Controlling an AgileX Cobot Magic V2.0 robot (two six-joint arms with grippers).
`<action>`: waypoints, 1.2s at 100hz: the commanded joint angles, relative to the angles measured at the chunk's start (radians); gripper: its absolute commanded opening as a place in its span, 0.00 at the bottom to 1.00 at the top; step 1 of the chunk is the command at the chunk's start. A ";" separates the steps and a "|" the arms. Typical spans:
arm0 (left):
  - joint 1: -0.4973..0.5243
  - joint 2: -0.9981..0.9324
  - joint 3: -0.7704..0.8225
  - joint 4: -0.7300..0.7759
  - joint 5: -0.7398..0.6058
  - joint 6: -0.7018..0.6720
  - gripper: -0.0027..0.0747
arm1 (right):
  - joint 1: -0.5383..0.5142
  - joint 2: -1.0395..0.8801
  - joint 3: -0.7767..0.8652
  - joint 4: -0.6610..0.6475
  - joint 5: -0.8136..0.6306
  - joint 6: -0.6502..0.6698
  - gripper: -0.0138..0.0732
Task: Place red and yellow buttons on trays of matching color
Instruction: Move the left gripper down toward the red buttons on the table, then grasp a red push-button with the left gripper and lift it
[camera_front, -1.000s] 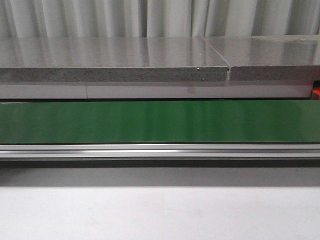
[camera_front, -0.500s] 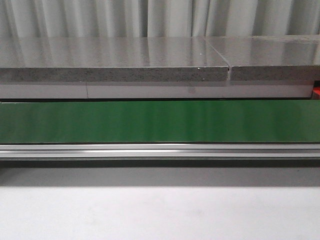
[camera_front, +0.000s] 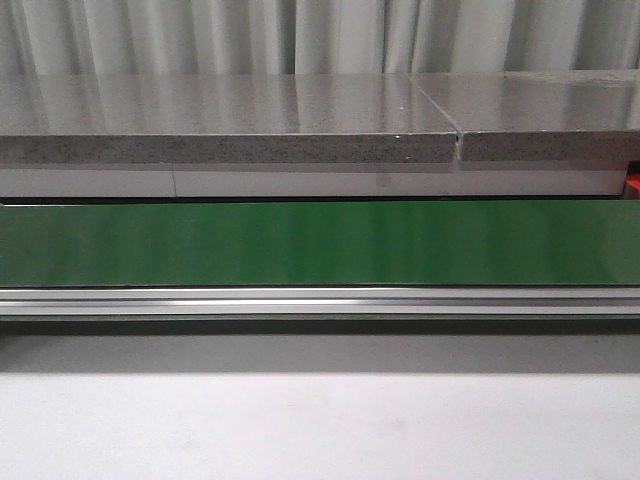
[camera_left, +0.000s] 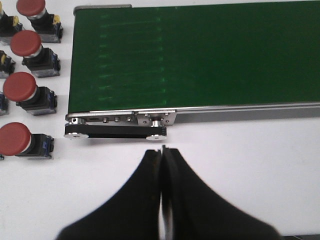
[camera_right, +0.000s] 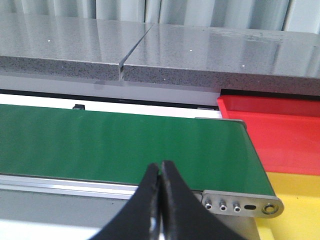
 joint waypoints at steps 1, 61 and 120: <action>-0.009 0.020 -0.035 -0.014 -0.029 -0.004 0.14 | -0.005 -0.019 -0.014 -0.005 -0.081 -0.005 0.08; 0.020 0.053 -0.031 0.172 -0.093 -0.353 0.89 | -0.005 -0.019 -0.014 -0.005 -0.081 -0.005 0.08; 0.446 0.279 -0.031 0.076 -0.204 -0.266 0.89 | -0.005 -0.019 -0.014 -0.005 -0.081 -0.005 0.08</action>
